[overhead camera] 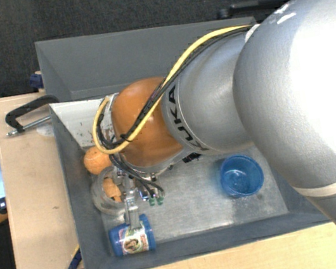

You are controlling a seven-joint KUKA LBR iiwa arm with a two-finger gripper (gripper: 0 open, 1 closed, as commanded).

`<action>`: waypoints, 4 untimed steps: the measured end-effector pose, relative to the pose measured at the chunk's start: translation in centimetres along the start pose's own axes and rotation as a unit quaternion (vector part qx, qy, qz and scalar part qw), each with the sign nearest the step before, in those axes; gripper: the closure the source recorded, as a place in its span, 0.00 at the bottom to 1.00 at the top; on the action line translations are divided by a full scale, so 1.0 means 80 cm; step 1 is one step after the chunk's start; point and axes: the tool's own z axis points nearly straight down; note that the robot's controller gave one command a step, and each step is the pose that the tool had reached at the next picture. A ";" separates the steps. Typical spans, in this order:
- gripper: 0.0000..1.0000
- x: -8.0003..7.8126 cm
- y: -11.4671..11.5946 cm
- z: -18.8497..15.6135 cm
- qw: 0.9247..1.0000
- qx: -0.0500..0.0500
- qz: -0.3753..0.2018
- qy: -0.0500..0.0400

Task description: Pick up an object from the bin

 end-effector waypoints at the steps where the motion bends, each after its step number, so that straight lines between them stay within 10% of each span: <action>1: 1.00 0.011 0.020 0.019 0.998 -0.002 0.066 -0.002; 4: 1.00 0.017 0.021 -0.096 0.999 -0.003 0.052 -0.004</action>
Offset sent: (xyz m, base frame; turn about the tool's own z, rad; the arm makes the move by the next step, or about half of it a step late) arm 0.0000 0.0000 0.0000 0.0000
